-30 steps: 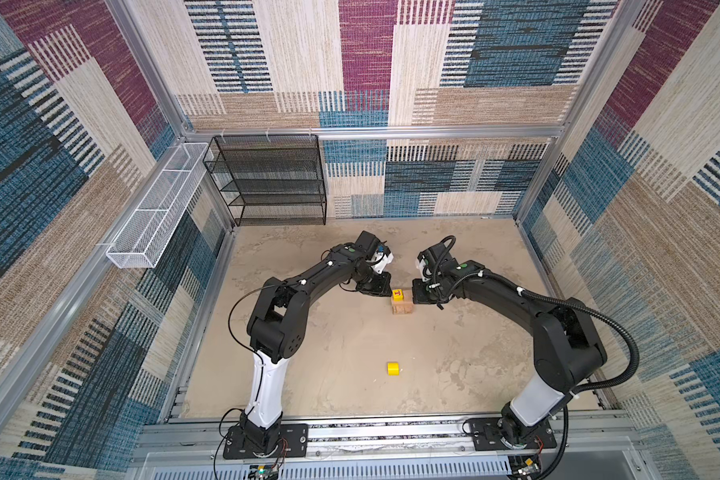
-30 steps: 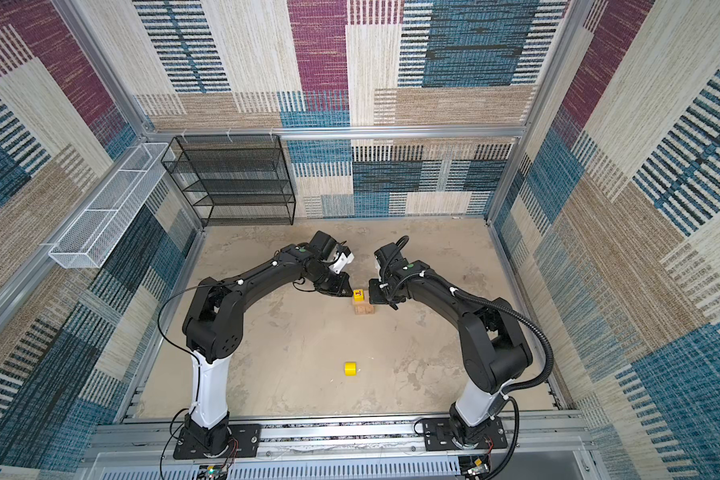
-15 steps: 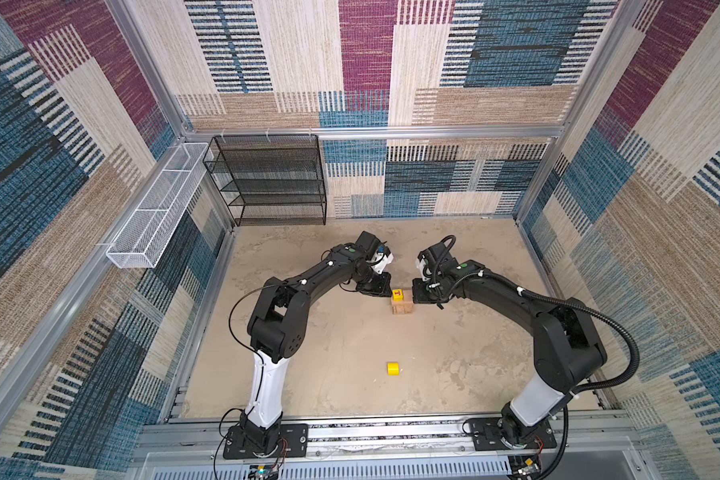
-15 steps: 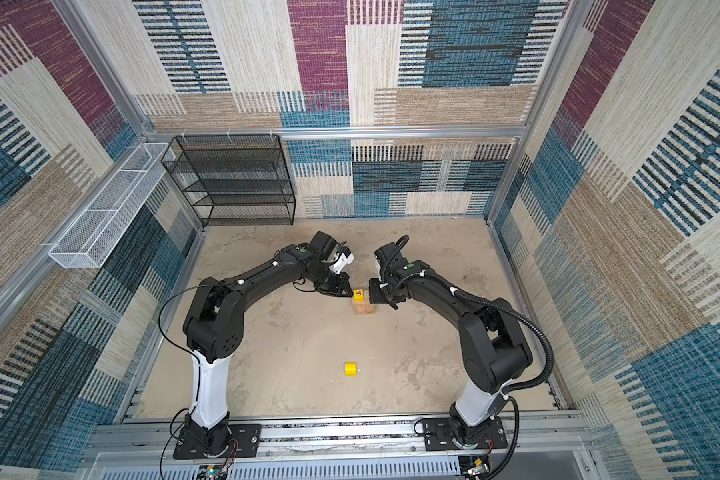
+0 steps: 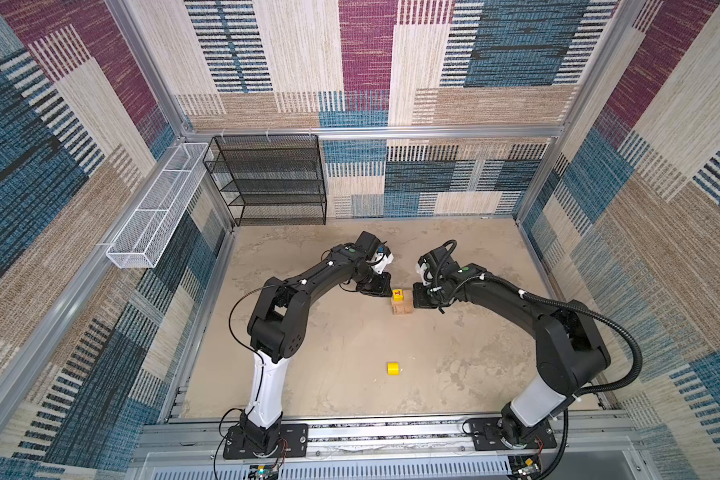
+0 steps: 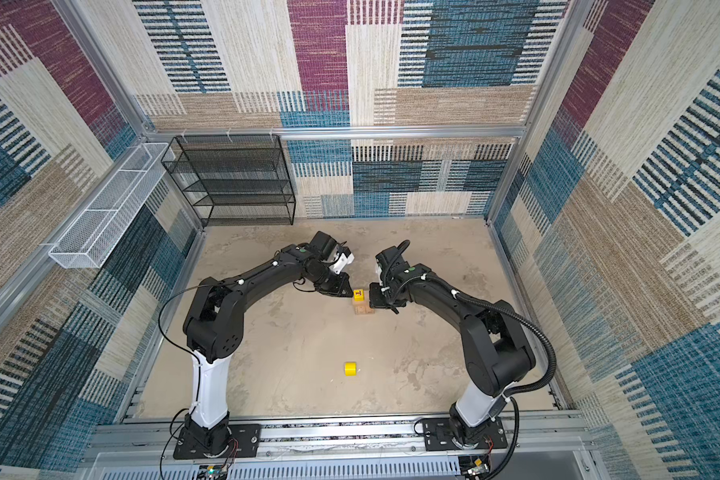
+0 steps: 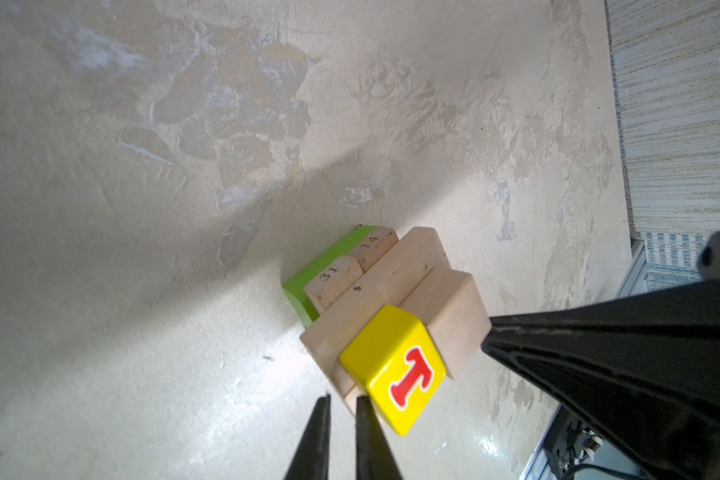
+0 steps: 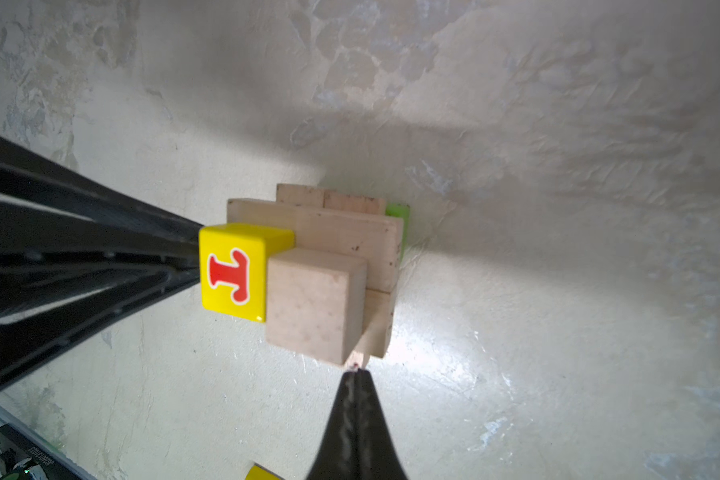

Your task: Build the wood block tower

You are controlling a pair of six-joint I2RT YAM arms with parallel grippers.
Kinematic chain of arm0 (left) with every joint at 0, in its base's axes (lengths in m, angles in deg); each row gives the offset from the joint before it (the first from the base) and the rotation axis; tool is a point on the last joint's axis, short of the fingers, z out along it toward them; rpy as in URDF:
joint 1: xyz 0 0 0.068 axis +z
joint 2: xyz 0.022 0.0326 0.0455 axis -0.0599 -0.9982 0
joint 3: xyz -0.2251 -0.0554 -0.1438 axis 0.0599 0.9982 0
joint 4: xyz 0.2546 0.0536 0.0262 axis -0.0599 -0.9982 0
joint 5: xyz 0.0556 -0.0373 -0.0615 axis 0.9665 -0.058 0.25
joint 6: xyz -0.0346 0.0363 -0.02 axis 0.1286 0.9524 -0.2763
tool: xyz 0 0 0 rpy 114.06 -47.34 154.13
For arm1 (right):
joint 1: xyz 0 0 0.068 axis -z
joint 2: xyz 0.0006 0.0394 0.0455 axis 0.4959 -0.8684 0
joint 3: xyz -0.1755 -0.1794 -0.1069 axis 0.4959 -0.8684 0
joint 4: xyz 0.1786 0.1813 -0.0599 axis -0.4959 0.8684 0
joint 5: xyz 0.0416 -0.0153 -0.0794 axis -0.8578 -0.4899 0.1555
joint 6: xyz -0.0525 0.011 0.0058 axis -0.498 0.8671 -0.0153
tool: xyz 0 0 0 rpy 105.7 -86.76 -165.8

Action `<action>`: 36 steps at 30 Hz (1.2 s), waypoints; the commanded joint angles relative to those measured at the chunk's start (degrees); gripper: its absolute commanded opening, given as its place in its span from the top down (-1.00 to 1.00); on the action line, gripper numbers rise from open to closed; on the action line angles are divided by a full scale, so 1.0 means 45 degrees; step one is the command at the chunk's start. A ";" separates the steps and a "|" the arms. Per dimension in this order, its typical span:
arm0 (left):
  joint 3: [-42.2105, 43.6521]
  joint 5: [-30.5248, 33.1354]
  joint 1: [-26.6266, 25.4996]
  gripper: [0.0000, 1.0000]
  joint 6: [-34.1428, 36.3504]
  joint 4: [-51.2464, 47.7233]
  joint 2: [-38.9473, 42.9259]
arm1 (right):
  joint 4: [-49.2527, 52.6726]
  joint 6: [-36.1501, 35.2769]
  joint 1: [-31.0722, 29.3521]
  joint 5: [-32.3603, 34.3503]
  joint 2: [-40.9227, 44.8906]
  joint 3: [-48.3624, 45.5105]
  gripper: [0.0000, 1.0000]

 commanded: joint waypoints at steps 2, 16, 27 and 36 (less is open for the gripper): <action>-0.0076 -0.0267 -0.0016 0.66 0.0174 -0.0039 0.0100 | -0.0327 0.0152 -0.0018 -0.0205 -0.0105 0.0207 1.00; -0.0094 -0.0153 -0.0016 0.66 0.0199 -0.0110 0.0110 | -0.0284 0.0065 -0.0010 -0.0168 -0.0359 0.0510 1.00; -0.0072 0.0199 0.0003 0.67 -0.0073 -0.0110 0.0352 | 0.0343 0.0010 -0.0010 -0.0032 0.0326 0.0432 1.00; 0.0115 0.1203 0.0036 0.57 -0.0076 -0.0111 0.1589 | 0.1070 0.0238 -0.0533 0.0552 0.2533 -0.0557 0.70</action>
